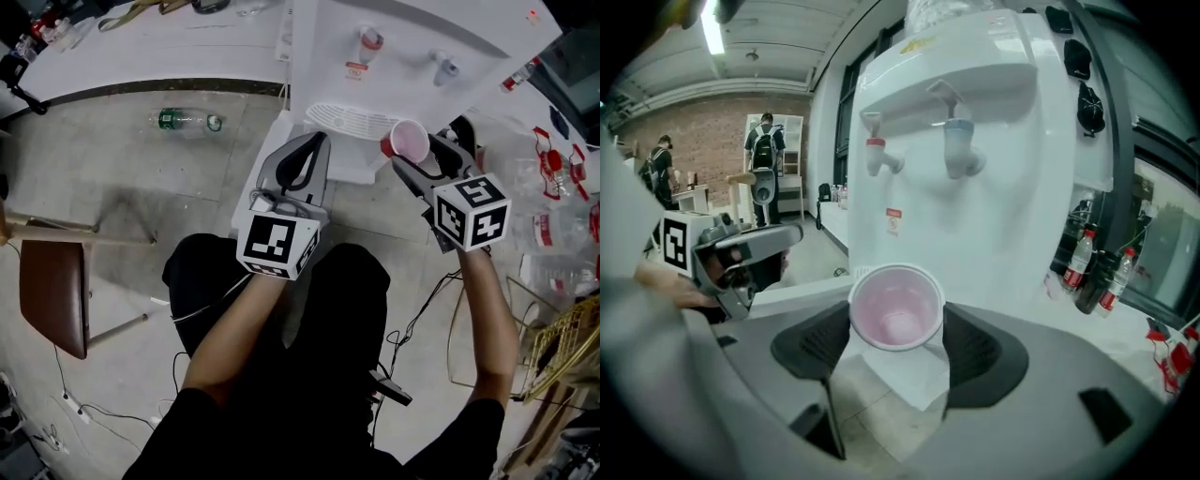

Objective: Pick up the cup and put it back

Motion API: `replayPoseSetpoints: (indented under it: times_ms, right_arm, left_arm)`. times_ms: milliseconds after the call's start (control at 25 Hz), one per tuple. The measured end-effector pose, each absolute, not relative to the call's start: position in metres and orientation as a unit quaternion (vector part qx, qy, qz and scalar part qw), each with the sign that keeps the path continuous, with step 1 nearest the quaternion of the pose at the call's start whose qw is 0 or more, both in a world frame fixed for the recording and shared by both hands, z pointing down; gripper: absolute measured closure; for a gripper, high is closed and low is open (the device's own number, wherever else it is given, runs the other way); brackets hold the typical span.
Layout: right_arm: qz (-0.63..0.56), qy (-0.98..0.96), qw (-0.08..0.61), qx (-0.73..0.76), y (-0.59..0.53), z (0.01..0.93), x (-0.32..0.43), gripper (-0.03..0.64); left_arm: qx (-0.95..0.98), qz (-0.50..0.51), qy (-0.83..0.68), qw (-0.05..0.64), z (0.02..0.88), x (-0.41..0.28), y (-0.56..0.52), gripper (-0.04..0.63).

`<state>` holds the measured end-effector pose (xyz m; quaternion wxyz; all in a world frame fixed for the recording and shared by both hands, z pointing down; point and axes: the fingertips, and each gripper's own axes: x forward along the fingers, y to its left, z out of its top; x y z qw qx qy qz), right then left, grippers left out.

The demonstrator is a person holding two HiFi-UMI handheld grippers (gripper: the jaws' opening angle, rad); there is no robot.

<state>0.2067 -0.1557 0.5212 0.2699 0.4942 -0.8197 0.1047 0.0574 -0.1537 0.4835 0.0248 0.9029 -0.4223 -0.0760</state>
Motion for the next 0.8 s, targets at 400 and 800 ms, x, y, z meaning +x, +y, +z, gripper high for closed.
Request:
replayPoseSetpoints:
  times_ms: [400, 800]
  right_arm:
    - [0.131, -0.801, 0.261, 0.522, -0.187, 0.528, 0.224, 0.316]
    - [0.158, -0.798, 0.242, 0.528, -0.209, 0.529, 0.226, 0.316]
  left_arm:
    - [0.905, -0.074, -0.418, 0.025, 0.485, 0.060, -0.150, 0.589]
    - [0.905, -0.078, -0.416, 0.032, 0.486, 0.061, -0.153, 0.589]
